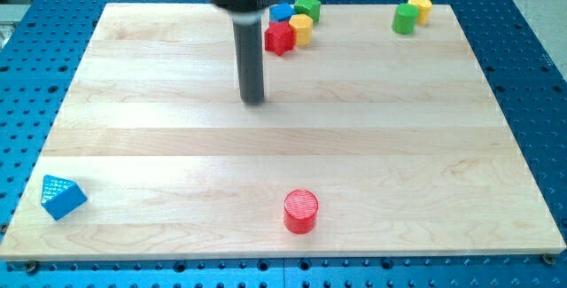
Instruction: Move the red circle into the red star
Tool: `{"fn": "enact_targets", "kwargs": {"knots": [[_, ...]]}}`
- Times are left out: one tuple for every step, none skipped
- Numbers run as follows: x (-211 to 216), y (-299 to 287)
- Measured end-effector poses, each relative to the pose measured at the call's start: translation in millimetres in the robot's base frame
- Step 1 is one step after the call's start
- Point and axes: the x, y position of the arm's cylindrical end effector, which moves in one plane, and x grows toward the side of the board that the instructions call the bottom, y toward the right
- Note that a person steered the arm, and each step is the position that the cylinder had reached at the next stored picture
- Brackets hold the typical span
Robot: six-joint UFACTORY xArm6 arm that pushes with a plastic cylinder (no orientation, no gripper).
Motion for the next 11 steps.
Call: {"fn": "enact_targets", "kwargs": {"knots": [[49,109],[170,81],[171,7],[119,-37],[120,-25],[173,-36],[172,11],[125,34],[134,36],[134,37],[52,39]]}}
